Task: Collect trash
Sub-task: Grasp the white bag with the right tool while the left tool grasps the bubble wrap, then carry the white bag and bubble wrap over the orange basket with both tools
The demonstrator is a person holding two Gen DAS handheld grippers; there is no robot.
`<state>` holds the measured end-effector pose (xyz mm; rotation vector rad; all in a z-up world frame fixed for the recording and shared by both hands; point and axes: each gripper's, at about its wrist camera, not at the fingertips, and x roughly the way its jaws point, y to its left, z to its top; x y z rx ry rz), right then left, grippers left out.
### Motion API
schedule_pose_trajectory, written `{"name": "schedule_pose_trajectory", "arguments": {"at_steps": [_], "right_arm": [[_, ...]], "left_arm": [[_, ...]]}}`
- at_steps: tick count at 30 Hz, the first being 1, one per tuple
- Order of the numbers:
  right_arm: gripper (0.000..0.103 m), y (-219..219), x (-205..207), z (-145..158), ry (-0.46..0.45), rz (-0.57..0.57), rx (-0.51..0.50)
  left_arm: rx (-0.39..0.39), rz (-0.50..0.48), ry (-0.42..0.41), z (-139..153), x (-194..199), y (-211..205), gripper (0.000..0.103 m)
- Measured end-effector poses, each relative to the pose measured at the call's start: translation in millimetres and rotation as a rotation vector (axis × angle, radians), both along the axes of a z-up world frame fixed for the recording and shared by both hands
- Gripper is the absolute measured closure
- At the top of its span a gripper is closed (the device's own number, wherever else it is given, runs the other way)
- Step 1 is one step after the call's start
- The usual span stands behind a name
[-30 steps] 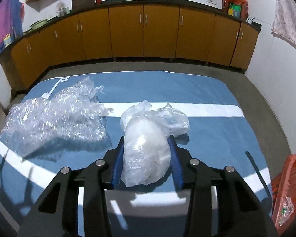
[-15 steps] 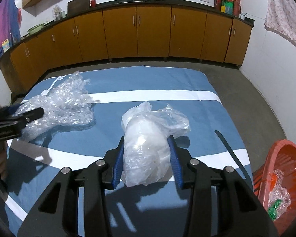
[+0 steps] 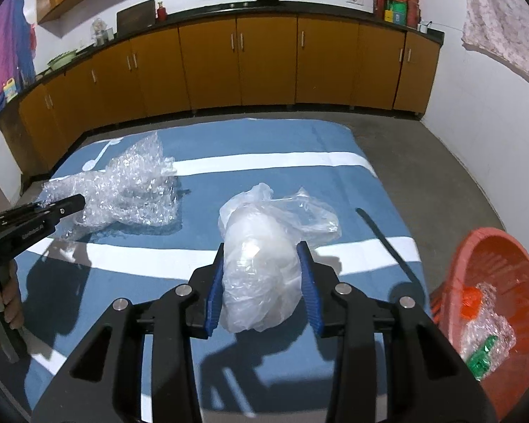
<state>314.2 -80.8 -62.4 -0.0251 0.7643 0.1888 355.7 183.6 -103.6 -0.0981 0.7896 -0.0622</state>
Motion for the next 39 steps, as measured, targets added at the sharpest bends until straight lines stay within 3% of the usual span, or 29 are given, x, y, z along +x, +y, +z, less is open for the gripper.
{"name": "schedule_pose_trajectory", "arguments": {"at_steps": [11,22,31,39], "right_arm": [[0.064,-41.0,-44.6,47.6,-0.107,-0.069,0.031],[0.064,-103.6,-99.0,84.9,-0.219,-0.226,0.014],[0.064,-144.8,-124.9,95.1,-0.253,-0.335,0.013],[0.064,-176.8,-139.5,88.5,-0.254,-0.402,0.005]], "left_arm": [[-0.013,-0.009,-0.098,64.9,-43.2,-38.4,0.088],[-0.007,-0.070,-0.225,124.2,-95.8,-117.6,0.088],[-0.014,-0.133,-0.247,142.5,-115.0,-176.2,0.088],[-0.014,-0.182,-0.228,138.1,-119.6,-220.1,0.088]]}}
